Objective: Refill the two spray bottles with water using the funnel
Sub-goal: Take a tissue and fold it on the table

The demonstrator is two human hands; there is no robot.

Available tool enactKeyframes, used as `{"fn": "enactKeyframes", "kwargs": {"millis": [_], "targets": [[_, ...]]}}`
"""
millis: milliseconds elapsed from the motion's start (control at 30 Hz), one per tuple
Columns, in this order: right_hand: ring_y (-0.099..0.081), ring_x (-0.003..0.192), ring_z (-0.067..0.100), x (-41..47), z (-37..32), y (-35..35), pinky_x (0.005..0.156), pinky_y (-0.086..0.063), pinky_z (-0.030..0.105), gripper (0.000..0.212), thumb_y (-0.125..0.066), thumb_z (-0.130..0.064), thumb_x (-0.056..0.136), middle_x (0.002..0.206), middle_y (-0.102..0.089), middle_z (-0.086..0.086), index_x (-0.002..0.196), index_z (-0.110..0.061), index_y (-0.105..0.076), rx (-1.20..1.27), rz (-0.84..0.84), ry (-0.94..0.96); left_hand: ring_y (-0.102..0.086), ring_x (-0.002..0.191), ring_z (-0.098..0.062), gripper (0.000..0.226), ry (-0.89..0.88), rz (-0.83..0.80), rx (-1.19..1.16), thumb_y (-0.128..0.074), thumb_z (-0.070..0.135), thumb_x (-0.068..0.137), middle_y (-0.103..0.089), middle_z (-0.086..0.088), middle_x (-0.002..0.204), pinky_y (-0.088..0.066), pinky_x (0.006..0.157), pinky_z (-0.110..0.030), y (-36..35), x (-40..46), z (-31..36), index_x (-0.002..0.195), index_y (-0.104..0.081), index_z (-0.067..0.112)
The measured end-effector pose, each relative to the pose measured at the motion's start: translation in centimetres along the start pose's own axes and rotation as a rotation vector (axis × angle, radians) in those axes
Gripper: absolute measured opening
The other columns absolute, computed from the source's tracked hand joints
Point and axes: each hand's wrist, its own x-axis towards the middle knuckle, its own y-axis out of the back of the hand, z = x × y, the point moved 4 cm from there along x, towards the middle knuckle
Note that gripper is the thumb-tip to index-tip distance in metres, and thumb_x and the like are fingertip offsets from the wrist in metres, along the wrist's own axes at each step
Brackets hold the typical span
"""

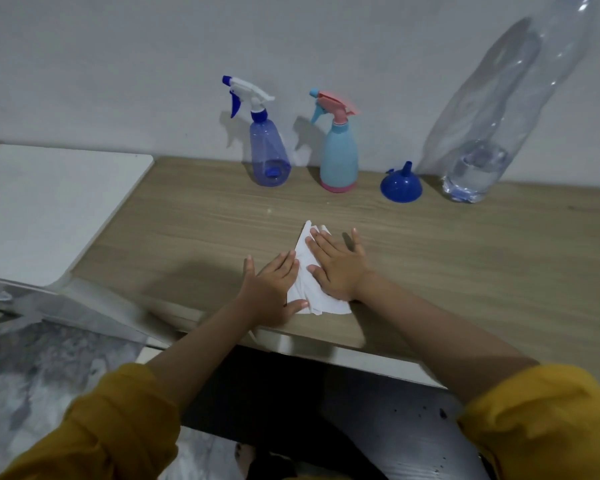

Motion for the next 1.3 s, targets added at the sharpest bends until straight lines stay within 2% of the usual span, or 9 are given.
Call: {"fn": "enactKeyframes", "kwargs": {"millis": [133, 367, 600, 700, 800, 967, 1133, 1233, 1300], "targets": [[0.011, 0.148, 0.014, -2.6, 2.6, 0.1, 0.104, 0.027, 0.048, 0.062, -0.014, -0.049, 0.1, 0.162, 0.01, -0.001, 0.153, -0.02, 0.003, -0.01, -0.001, -0.002, -0.004, 0.146, -0.014, 0.101, 0.011, -0.053, 0.023, 0.0, 0.071, 0.068, -0.005, -0.003, 0.159, -0.006, 0.104, -0.07, 0.0, 1.2, 3.3, 0.149, -0.014, 0.011], [0.011, 0.148, 0.013, -6.5, 6.5, -0.1, 0.105, 0.026, 0.049, 0.062, -0.013, -0.048, 0.1, 0.162, 0.009, -0.001, 0.153, -0.018, 0.003, -0.021, 0.001, -0.015, -0.007, 0.146, -0.015, 0.103, -0.007, -0.042, 0.025, -0.001, 0.072, 0.068, -0.009, -0.006, 0.159, -0.008, 0.104, -0.07, 0.7, 2.5, 8.9, 0.148, -0.019, 0.009], [0.011, 0.148, 0.01, -10.6, 10.4, -0.3, 0.103, 0.028, 0.048, 0.063, -0.014, -0.048, 0.1, 0.161, 0.011, -0.002, 0.153, -0.018, 0.004, -0.028, -0.007, -0.069, -0.05, 0.127, -0.023, 0.083, -0.094, 0.006, 0.021, -0.029, 0.066, 0.08, -0.051, -0.013, 0.138, -0.028, 0.084, -0.08, 0.6, 3.3, 13.5, 0.125, -0.056, 0.002], [0.011, 0.148, 0.01, -12.7, 12.1, -0.4, 0.103, 0.028, 0.048, 0.063, -0.013, -0.048, 0.1, 0.161, 0.011, -0.003, 0.152, -0.019, 0.005, -0.027, -0.009, -0.102, -0.017, 0.144, -0.011, 0.091, -0.085, 0.015, -0.033, -0.018, 0.071, 0.078, -0.018, -0.002, 0.157, -0.004, 0.104, -0.073, 0.8, 4.2, 16.0, 0.145, -0.028, 0.01], [0.011, 0.148, 0.009, -14.8, 13.6, -0.4, 0.104, 0.027, 0.049, 0.062, -0.013, -0.048, 0.1, 0.161, 0.012, -0.003, 0.152, -0.019, 0.005, -0.024, -0.003, -0.149, 0.008, 0.145, -0.006, 0.085, -0.101, -0.055, -0.028, -0.025, 0.067, 0.087, 0.005, 0.003, 0.159, 0.009, 0.107, -0.065, 0.8, 4.9, 18.0, 0.15, -0.006, 0.014], [0.01, 0.148, 0.009, -18.4, 15.6, -0.5, 0.108, 0.023, 0.054, 0.061, -0.013, -0.047, 0.1, 0.161, 0.012, -0.003, 0.152, -0.019, 0.004, -0.007, -0.002, -0.23, 0.01, 0.144, -0.008, 0.083, -0.184, -0.071, -0.044, -0.027, 0.065, 0.089, 0.007, 0.002, 0.159, 0.01, 0.107, -0.066, 1.3, 5.5, 21.4, 0.15, -0.004, 0.013], [0.008, 0.148, 0.009, -21.6, 17.3, -1.2, 0.107, 0.023, 0.053, 0.077, 0.008, -0.057, 0.084, 0.162, 0.01, -0.004, 0.153, -0.021, 0.003, -0.007, 0.017, -0.302, 0.008, 0.145, -0.009, 0.082, -0.264, -0.049, -0.04, -0.03, 0.064, 0.089, 0.005, 0.002, 0.159, 0.009, 0.107, -0.066, 1.7, 5.8, 24.6, 0.15, -0.005, 0.013], [0.007, 0.148, 0.008, -23.6, 17.9, -1.5, 0.11, 0.018, 0.057, 0.067, -0.001, -0.053, 0.094, 0.161, 0.009, -0.005, 0.153, -0.021, 0.002, -0.016, 0.029, -0.363, 0.008, 0.145, -0.009, 0.082, -0.301, -0.069, -0.022, -0.031, 0.062, 0.089, 0.005, 0.001, 0.159, 0.01, 0.106, -0.065, 2.0, 5.9, 26.3, 0.15, -0.005, 0.013], [0.006, 0.148, 0.009, -24.9, 18.1, -1.7, 0.11, 0.019, 0.057, 0.07, 0.004, -0.054, 0.091, 0.161, 0.009, -0.005, 0.153, -0.021, 0.002, -0.002, 0.03, -0.389, 0.008, 0.145, -0.009, 0.081, -0.326, -0.074, -0.027, -0.032, 0.061, 0.09, 0.005, 0.001, 0.159, 0.01, 0.106, -0.065, 2.1, 6.0, 27.3, 0.15, -0.006, 0.013]]}}
